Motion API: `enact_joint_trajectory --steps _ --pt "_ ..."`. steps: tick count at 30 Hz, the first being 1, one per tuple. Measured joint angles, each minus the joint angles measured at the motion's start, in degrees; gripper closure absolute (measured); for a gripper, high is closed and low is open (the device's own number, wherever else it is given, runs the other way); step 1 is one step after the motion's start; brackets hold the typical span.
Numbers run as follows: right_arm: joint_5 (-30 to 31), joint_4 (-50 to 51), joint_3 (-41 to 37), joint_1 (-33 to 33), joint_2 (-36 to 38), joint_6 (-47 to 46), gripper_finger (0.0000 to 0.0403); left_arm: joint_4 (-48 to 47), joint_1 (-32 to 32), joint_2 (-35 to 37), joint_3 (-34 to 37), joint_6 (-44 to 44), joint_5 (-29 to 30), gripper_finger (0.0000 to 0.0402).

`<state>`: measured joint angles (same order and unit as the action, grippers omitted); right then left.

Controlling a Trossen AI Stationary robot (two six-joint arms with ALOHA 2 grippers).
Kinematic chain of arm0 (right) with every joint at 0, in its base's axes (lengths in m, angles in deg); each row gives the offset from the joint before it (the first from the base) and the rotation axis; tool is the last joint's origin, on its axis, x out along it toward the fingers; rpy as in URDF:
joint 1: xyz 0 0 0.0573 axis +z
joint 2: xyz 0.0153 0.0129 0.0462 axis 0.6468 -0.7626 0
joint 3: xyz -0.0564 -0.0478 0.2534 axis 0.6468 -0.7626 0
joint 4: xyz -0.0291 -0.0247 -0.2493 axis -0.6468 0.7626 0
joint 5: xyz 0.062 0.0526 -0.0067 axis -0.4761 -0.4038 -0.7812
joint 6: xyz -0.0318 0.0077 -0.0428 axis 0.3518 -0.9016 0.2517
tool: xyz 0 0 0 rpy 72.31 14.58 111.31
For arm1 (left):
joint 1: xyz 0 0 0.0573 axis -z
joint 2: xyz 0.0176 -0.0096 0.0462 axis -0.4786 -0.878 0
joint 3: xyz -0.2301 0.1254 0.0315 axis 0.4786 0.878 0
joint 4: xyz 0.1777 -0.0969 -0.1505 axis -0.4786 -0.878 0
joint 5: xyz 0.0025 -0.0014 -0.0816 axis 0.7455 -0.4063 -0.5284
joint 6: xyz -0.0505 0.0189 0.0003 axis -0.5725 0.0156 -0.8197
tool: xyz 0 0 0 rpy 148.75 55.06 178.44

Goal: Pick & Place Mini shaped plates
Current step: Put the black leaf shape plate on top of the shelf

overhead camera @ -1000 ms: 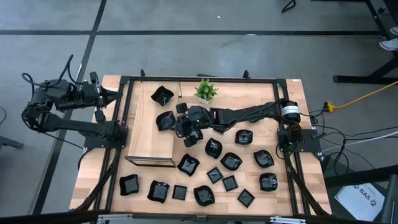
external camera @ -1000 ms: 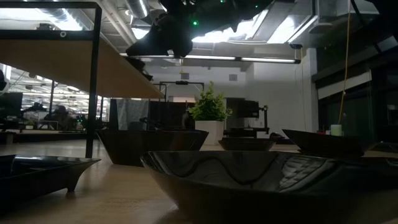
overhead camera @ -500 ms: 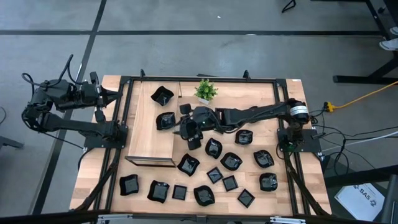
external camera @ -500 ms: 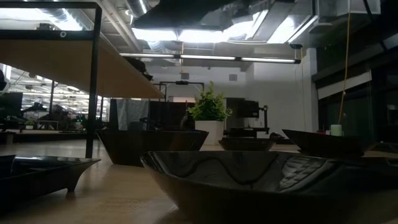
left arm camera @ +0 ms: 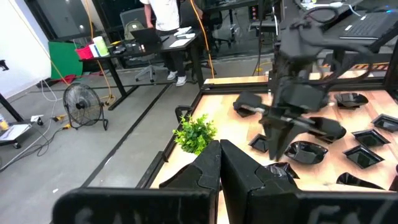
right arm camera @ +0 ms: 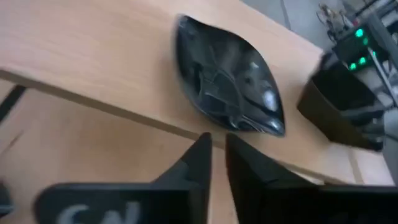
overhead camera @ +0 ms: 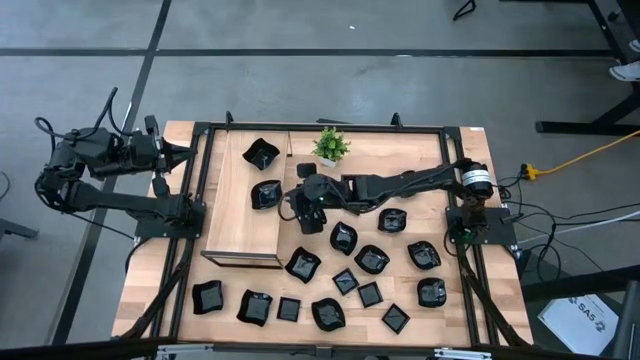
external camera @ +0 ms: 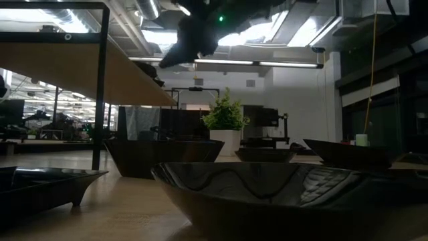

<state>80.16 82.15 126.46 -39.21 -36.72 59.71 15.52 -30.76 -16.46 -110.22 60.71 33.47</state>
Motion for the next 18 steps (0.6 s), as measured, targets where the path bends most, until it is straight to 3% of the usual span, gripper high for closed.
enact_joint_trajectory --steps 3,12,18 --pt "-1.4 0.3 0.0 -1.0 -0.7 -0.9 0.0396 0.0 0.0 0.0 0.0 0.0 0.0 0.0398" --pt "-8.7 -7.2 0.0 -1.6 -0.7 -0.9 0.0398 0.0 0.0 0.0 0.0 0.0 0.0 0.0398" --pt "-6.2 -9.2 0.0 -1.6 -0.6 -0.8 0.0391 0.0 0.0 0.0 0.0 0.0 0.0 0.0398"
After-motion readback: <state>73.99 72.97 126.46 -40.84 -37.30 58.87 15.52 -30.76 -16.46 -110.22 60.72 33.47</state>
